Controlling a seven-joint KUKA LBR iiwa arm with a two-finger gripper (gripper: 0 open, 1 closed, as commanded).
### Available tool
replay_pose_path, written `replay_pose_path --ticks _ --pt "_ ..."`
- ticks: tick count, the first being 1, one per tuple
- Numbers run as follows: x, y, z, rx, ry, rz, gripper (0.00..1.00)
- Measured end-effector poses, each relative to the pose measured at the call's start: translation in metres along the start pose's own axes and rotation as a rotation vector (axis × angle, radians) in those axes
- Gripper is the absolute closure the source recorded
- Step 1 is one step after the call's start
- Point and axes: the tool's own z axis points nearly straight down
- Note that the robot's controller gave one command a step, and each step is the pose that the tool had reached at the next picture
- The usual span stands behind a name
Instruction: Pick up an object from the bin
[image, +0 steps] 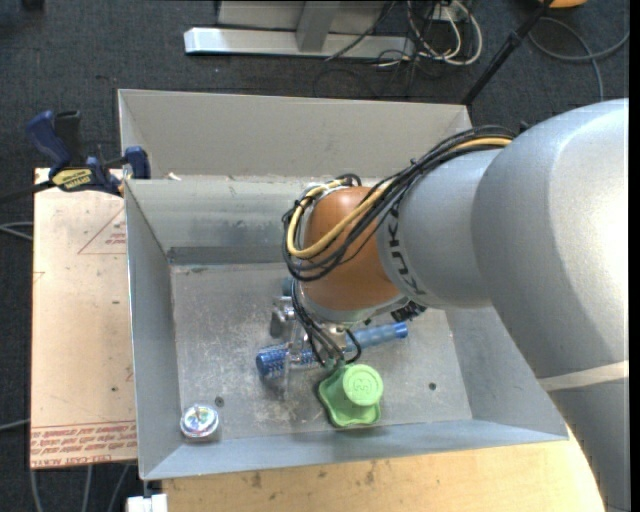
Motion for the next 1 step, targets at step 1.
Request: replay_pose_path --ticks 1 --pt "0.0006 0.0002 -0.0027 0.0 0.0 0.001 1.0"
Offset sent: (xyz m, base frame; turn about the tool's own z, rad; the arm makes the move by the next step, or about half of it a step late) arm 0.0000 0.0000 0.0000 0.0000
